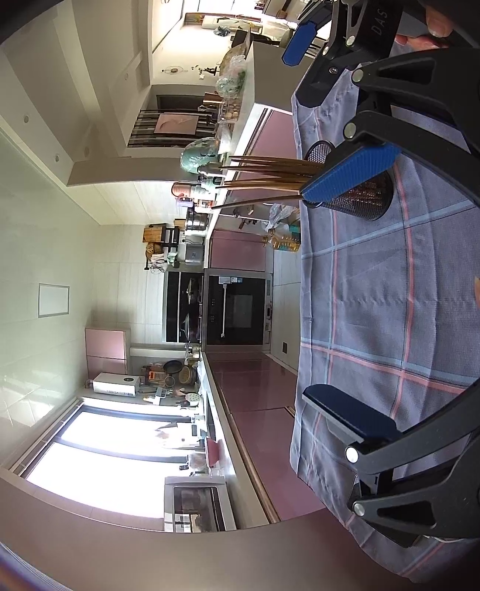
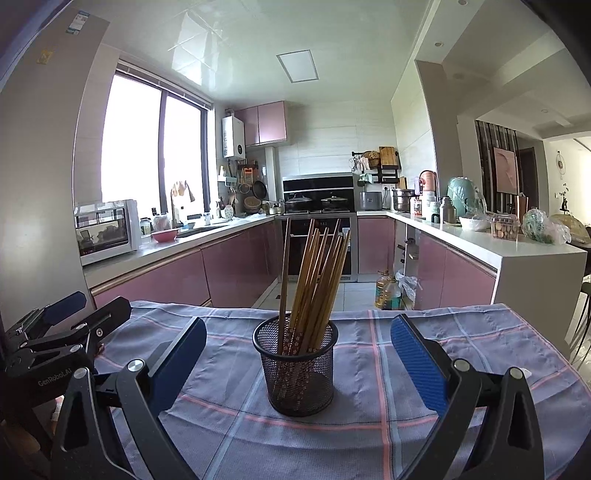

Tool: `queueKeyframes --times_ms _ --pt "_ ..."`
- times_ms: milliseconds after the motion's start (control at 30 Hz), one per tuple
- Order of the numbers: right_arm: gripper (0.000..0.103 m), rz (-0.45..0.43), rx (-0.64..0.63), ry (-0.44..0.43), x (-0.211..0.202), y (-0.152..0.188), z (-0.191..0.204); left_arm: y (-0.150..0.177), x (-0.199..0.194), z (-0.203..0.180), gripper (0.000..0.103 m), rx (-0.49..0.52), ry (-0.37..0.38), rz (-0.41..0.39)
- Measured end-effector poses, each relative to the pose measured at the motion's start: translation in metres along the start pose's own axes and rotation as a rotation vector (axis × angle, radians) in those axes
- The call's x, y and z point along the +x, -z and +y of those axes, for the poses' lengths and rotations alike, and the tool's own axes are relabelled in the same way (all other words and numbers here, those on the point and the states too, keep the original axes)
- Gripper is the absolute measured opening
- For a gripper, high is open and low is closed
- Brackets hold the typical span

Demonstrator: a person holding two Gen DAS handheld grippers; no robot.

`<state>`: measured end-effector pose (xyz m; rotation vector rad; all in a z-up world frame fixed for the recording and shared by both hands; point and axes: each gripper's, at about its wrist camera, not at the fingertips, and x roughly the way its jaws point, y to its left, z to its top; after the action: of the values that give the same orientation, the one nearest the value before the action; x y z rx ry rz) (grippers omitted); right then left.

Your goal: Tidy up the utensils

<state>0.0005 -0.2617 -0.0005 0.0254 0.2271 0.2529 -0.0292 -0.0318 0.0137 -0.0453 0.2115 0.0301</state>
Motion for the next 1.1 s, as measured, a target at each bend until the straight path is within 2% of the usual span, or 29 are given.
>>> queueKeyframes --times_ms 1100 --pt "0.097 -0.032 0.007 0.006 -0.0007 -0.0003 -0.0003 0.0015 0.0035 -0.0008 0.097 -0.005 0.007 0.011"
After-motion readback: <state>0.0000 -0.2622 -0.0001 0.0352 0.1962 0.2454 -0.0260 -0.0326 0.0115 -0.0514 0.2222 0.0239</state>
